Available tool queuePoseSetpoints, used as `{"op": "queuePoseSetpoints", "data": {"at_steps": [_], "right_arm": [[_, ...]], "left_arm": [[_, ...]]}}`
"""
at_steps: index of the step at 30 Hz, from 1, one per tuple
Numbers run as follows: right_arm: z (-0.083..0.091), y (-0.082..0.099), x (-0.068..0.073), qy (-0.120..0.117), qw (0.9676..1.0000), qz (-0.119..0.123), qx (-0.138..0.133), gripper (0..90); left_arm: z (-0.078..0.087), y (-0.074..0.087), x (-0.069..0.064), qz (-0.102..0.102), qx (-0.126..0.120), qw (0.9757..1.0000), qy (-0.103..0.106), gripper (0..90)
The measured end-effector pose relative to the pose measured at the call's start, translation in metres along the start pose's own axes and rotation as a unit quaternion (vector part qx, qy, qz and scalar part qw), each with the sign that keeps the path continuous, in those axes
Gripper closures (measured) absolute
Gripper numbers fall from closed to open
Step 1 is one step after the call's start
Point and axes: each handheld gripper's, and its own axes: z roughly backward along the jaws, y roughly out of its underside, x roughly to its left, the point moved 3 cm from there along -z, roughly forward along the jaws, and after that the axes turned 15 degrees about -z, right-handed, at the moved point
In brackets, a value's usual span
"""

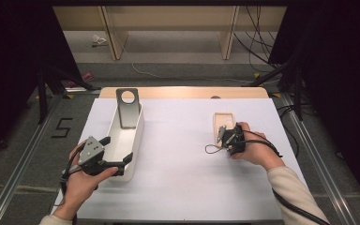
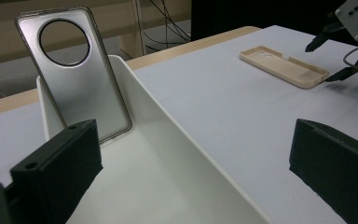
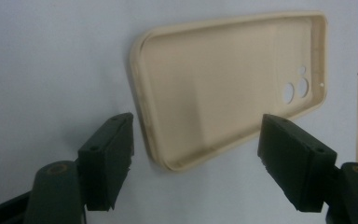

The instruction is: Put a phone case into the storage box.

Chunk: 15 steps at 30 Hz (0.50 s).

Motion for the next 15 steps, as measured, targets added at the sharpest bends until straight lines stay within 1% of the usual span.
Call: {"op": "queuePoseSetpoints", "data": {"at_steps": [2,3,4,5,7,9,10,14,15], "right_arm": [[-0.0017,-0.0019,0.0004,0.0,1.0,0.005,-0.002,28.2],[-0.0024,-0.0033,0.0005,0.002,0.9999,0.01,0.003,28.2],[-0.0029,-0.0037,0.0012,0.001,1.0,0.009,0.003,28.4],[-0.0035,-0.0044,0.0007,0.005,0.9999,0.016,0.003,28.5],[-0.0046,-0.0048,0.0008,0.004,0.9998,0.019,0.005,28.7],[-0.0054,-0.0052,0.0007,0.003,0.9998,0.02,0.001,28.9],[-0.0057,-0.0059,0.0009,0.006,0.9997,0.022,0.004,29.2],[-0.0069,-0.0077,0.0027,0.003,0.9997,0.025,0.006,29.8],[-0.0079,-0.0084,0.0028,0.005,0.9995,0.032,0.006,30.0]], "left_arm": [[-0.0001,-0.0001,0.0,0.0,0.0,1.0,0.0,1.6],[-0.0002,0.0,0.0,0.0,0.0,1.0,0.0,1.6],[-0.0002,0.0,0.0,0.0,0.0,1.0,0.0,1.6],[-0.0003,0.0001,-0.0001,0.0,0.0,1.0,0.0,1.8],[-0.0004,0.0,-0.0002,0.0,0.0,1.0,0.001,1.8],[-0.0005,-0.0001,-0.0003,-0.001,0.0,1.0,0.001,1.8],[-0.0004,-0.0005,-0.0006,-0.002,-0.001,1.0,0.002,1.8],[-0.0004,-0.0004,-0.0006,-0.002,-0.001,1.0,0.002,1.8],[-0.0004,-0.0004,-0.0006,-0.002,-0.001,1.0,0.001,1.8]]}}
